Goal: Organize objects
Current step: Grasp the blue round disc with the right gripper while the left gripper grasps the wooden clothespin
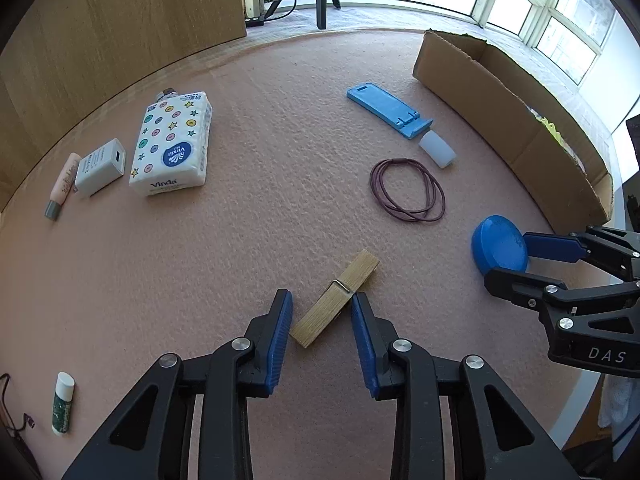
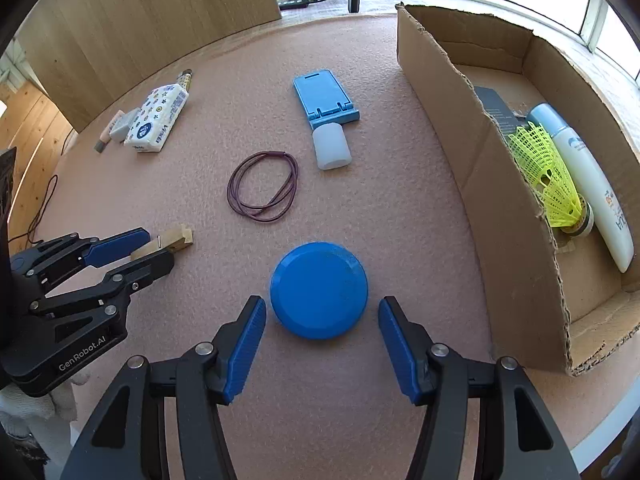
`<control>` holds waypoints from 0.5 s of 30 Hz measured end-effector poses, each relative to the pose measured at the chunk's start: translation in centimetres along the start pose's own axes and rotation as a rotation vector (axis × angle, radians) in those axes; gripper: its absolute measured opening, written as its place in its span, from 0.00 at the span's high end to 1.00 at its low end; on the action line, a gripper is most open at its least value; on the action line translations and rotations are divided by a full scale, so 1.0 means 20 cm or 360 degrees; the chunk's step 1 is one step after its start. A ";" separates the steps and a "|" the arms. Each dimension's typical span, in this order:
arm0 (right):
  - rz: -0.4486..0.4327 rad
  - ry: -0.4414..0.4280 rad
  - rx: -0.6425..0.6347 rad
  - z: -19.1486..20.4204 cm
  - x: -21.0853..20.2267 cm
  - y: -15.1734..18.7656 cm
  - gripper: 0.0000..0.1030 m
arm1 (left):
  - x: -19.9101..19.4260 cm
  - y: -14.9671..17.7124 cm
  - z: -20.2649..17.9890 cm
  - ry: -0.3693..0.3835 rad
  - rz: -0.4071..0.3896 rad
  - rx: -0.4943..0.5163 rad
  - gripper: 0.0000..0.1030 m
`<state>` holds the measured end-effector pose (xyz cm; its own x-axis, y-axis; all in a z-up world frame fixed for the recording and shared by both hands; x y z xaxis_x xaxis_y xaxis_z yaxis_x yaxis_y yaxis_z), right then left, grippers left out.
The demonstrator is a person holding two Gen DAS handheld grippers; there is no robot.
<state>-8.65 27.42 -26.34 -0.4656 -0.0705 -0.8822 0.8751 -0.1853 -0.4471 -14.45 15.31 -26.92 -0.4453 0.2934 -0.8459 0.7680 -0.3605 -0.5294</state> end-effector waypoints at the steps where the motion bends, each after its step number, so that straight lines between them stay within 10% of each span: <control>1: -0.0003 0.0011 -0.0019 0.00 0.00 0.00 0.47 | 0.00 0.00 0.01 -0.0002 -0.0005 -0.0013 0.71; 15: -0.0072 0.0147 -0.0246 0.05 0.03 -0.01 0.55 | -0.02 0.00 0.05 -0.0001 -0.0055 -0.0181 0.85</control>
<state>-9.18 26.49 -26.55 -0.4970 0.0260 -0.8673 0.8667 -0.0328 -0.4977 -14.73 14.38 -26.69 -0.4726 0.3033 -0.8274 0.7995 -0.2473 -0.5474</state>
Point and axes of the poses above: each gripper's, at about its wrist camera, not at the fingertips, and x roughly the way its jaws point, z to its left, y to its underside, the point moved 9 cm from there along x, roughly the way its jaws point, and after that the axes turned 8 degrees about -z, right-handed, at the moved point
